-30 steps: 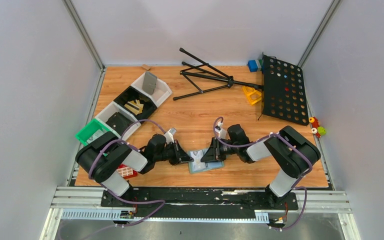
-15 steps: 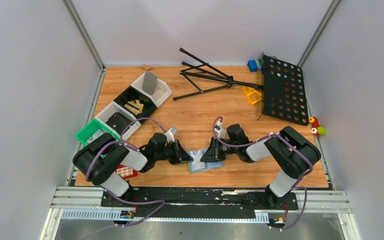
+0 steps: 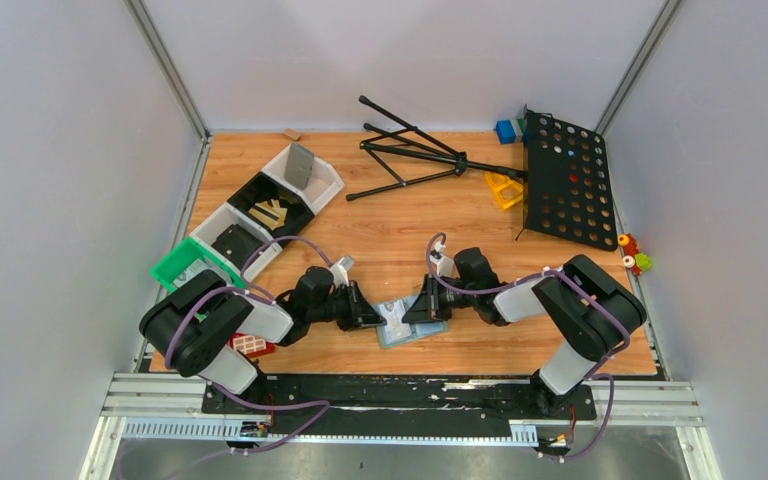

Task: Take the credit cards out of the card holder
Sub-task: Remove the credit card from the card holder.

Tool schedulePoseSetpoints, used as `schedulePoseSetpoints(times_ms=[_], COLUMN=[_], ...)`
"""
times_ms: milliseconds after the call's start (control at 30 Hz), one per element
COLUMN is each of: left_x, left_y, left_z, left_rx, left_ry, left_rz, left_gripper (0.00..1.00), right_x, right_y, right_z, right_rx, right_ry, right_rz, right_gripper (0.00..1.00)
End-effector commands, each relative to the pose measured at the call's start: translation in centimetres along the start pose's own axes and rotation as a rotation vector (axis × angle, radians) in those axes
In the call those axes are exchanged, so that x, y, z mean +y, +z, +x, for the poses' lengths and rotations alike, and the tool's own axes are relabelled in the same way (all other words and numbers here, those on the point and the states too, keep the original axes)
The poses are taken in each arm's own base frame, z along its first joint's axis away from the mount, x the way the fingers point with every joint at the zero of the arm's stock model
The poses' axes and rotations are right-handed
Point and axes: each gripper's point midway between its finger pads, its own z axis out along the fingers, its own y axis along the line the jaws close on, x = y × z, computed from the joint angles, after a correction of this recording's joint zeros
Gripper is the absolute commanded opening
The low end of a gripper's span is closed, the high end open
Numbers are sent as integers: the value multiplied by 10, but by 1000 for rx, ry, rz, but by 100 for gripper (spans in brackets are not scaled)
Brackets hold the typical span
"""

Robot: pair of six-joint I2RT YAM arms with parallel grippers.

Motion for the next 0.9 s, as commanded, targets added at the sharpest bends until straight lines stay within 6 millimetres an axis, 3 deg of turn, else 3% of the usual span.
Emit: schedulePoseSetpoints(times_ms=[0,67,167,667,867], left_x=[-29,-38,-44,-25,-22], left_y=[-4,-7,-11,-13,-11], left_z=[-2,-2,-4,-5,-5], left_rx=[-7,-20,-33,-36,-30], left_ry=[39,32,27,53,57], left_rz=[132,180,214,102,90], left_gripper=[9,1,0,0,0], right_x=[11,12,12,1,-1], right_y=[-1,-2,-6,-19,-20], right_z=[-13,-12,-14,-22,-20], right_rx=[-39,-39,-48,-70,-65], right_ry=[-45,-42,-37,-28,-35], right_rz=[-34,-38,-46,-28,-28], right_gripper=[0,0,0,0,5])
